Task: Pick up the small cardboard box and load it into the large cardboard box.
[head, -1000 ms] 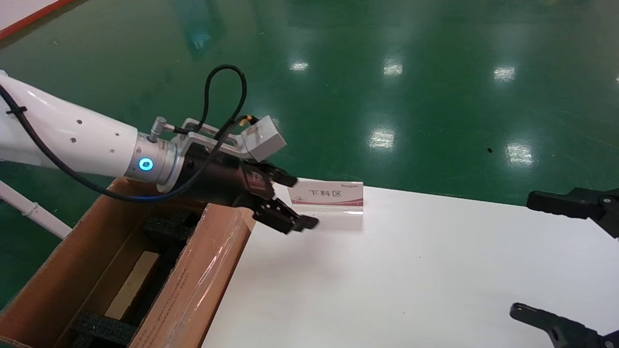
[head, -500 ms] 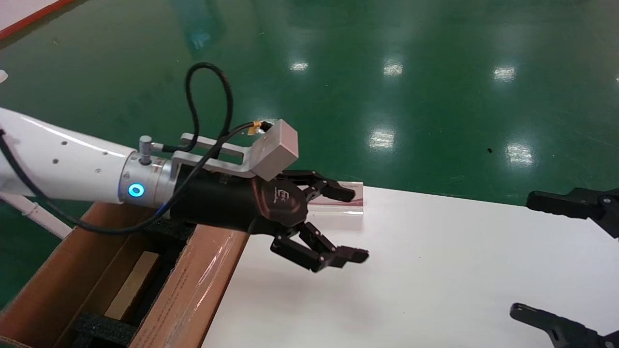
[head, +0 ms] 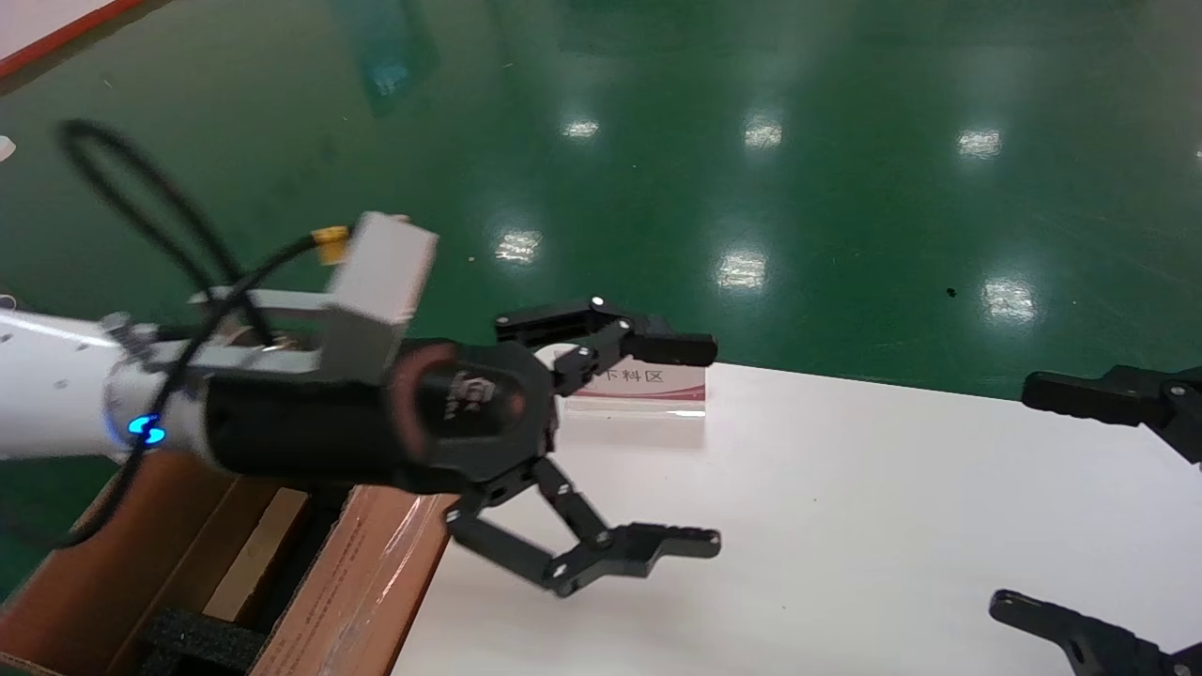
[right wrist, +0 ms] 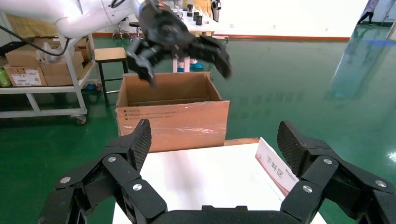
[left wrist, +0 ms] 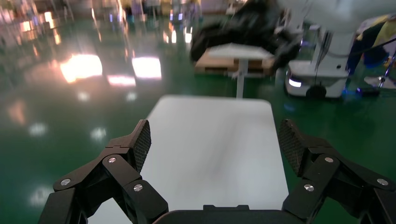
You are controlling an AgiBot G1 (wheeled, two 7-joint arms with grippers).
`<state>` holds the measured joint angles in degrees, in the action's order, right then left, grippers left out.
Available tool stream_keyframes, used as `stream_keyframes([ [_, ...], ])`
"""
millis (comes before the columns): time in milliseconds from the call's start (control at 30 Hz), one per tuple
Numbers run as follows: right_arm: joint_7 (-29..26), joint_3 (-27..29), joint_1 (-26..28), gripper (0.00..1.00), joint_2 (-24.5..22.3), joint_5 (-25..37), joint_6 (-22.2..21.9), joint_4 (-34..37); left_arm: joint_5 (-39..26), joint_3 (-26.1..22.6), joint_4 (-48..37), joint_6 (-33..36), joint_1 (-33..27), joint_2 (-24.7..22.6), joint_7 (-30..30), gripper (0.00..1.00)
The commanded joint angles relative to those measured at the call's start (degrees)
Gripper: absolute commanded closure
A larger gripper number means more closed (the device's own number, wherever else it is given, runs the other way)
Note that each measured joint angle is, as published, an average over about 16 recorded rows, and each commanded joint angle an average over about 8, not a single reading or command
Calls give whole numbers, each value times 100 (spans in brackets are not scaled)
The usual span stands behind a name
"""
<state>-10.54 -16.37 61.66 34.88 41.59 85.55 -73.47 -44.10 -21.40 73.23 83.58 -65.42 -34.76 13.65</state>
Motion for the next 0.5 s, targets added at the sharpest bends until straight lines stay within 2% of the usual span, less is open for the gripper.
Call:
stream_keyframes([
  [33,-2,3,-1,0,1,3,1,-1,120,305,17,115,218,-14,-170,0],
  [500,-16,26,-7,0,10,20,11,-8,133,344,18,128,246,-15,-194,0],
])
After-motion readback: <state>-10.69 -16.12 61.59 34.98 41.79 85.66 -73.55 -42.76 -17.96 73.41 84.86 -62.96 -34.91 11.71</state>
